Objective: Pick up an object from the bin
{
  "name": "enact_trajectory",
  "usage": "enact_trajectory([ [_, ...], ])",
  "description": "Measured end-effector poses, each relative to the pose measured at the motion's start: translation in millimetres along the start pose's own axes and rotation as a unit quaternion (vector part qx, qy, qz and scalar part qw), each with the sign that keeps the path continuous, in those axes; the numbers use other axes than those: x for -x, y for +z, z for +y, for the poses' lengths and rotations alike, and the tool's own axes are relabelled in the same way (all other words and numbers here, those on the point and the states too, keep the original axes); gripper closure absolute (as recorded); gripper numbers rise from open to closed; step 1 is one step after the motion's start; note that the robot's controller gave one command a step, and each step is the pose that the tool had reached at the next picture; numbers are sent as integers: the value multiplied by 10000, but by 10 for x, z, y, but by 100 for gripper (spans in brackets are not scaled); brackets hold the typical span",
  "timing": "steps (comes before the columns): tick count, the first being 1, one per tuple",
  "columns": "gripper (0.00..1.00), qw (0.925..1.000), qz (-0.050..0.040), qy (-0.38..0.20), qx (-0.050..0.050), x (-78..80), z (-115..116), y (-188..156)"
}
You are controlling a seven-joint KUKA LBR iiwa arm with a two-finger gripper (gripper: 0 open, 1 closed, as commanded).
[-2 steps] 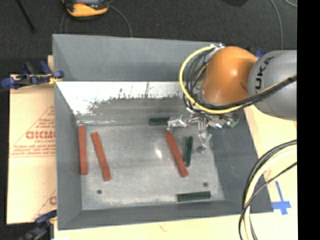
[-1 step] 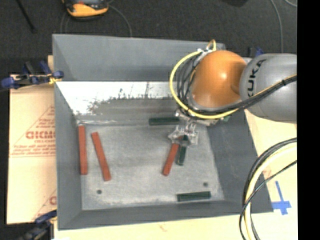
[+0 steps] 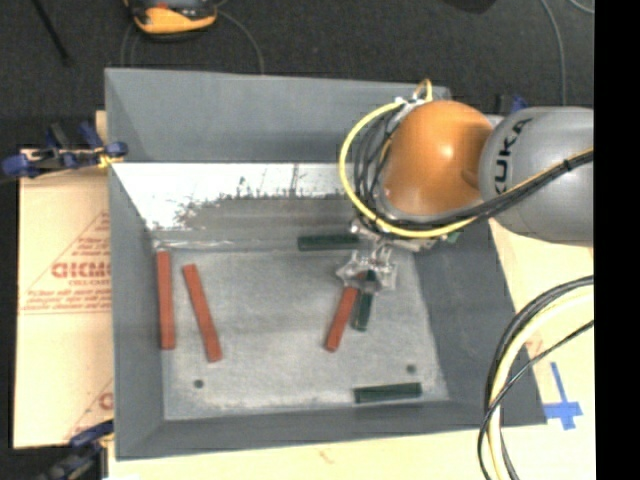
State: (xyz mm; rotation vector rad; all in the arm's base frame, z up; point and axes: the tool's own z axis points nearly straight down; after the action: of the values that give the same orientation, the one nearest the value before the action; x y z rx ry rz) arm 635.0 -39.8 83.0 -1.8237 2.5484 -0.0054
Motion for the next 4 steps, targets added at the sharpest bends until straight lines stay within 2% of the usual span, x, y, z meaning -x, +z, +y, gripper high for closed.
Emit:
enact_trajectory([
  [1,100,9999,16,142,47,-106,-36,-494],
  [2,0,10000,-3,89,6,-11,-46,-135],
  [3,0,10000,-7,85,7,5,-41,-72],
  [4,100,9894,-2,-1455,-1,132,448,105],
])
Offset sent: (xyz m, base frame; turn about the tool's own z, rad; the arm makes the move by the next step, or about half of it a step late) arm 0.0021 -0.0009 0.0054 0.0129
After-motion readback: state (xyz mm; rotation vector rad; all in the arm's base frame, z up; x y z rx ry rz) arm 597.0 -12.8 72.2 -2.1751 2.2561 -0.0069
